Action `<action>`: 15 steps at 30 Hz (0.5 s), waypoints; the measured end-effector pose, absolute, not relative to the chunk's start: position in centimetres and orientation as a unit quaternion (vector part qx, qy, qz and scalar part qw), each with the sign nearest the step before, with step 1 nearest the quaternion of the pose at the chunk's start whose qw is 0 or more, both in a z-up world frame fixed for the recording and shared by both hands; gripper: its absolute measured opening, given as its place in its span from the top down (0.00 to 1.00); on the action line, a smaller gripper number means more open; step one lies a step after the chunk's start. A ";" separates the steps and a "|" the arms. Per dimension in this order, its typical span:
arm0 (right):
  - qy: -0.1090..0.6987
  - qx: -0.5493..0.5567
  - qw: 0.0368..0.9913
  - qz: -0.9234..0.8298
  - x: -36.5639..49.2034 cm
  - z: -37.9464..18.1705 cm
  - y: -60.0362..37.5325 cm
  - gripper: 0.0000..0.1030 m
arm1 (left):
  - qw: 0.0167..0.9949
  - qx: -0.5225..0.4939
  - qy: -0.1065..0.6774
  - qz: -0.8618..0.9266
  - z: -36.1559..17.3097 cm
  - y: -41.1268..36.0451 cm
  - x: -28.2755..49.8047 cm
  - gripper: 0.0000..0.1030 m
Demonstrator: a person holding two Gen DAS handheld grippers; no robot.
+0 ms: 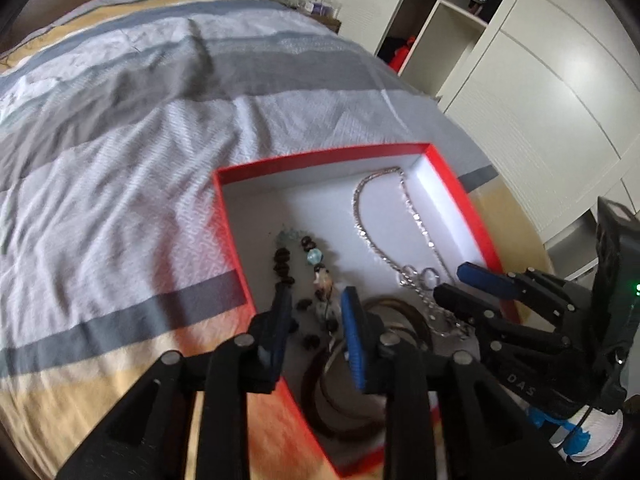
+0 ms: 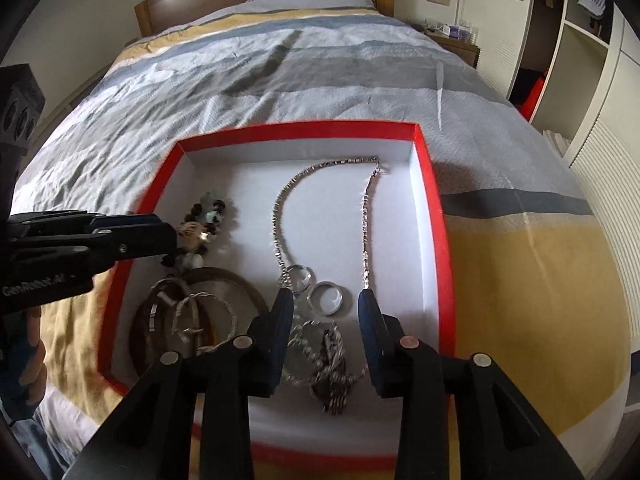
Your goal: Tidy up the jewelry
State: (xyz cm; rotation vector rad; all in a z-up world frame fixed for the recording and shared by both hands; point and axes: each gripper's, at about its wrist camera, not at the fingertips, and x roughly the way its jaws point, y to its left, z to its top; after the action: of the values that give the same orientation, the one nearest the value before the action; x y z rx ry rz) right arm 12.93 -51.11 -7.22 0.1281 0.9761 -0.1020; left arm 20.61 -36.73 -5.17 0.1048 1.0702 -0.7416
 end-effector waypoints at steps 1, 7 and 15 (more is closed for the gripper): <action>0.465 0.064 0.882 -0.049 12.5 -6.8 -50.9 0.66 | 0.797 0.047 0.494 -0.343 -4.6 -36.2 20.1 0.73; 0.453 0.068 0.888 -0.043 9.4 -4.4 -47.8 0.64 | 0.817 0.050 0.476 -0.321 -1.8 -32.5 16.4 0.71; 0.442 0.059 0.895 -0.035 4.9 -2.0 -42.8 0.59 | 0.838 0.040 0.462 -0.287 0.3 -26.0 10.9 0.63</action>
State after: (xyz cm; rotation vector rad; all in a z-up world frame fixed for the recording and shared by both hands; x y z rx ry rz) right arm 4.88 -42.78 -2.01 0.1215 0.9154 -0.0726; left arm 10.89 -26.04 0.29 0.0840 0.9764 -0.6070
